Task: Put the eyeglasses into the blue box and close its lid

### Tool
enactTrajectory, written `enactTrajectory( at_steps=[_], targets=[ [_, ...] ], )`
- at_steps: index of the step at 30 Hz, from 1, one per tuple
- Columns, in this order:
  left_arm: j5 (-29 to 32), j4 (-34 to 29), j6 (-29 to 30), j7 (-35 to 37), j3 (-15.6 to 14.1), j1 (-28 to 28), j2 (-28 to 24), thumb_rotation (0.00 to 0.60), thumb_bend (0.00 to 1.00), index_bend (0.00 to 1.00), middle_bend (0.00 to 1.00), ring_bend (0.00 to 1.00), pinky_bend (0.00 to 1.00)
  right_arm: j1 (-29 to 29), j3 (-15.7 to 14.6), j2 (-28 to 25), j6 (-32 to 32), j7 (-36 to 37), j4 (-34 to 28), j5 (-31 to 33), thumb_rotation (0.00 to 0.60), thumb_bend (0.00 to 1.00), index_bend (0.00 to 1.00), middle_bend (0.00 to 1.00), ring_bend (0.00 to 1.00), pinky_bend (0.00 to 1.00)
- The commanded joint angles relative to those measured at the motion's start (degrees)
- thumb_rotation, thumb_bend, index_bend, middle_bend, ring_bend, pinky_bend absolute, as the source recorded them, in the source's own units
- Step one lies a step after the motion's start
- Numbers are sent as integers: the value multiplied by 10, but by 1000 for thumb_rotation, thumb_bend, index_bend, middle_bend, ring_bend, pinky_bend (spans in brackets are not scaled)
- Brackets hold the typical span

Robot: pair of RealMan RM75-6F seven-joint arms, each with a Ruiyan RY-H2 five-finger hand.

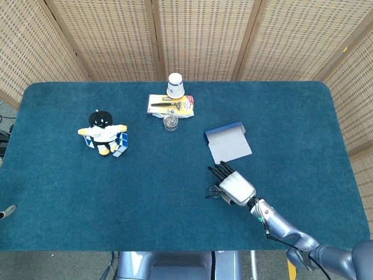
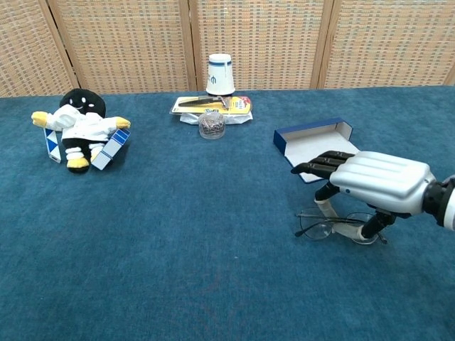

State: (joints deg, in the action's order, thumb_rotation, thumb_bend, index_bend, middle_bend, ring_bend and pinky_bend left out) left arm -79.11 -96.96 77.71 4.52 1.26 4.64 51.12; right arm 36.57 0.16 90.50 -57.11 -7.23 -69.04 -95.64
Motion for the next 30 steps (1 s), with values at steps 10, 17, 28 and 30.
enactTrajectory(
  at_steps=[10,17,28,30],
  targets=[
    [12,3,-13,9,4,5,-3,600,0,0,0,0,0,33,31,-38,7,-36,15,9,600,536,609,59,0,14],
    [28,8,-32,14,9,13,-4,600,0,0,0,0,0,73,57,-52,22,-67,56,8,600,540,612,81,0,25],
    [58,15,-58,14,18,23,-3,600,0,0,0,0,0,149,61,-20,37,-130,211,-31,600,543,615,106,0,43],
    [60,16,-62,12,18,26,-2,600,0,0,0,0,0,158,57,-8,44,-134,236,-35,600,543,615,108,0,43]
  ],
)
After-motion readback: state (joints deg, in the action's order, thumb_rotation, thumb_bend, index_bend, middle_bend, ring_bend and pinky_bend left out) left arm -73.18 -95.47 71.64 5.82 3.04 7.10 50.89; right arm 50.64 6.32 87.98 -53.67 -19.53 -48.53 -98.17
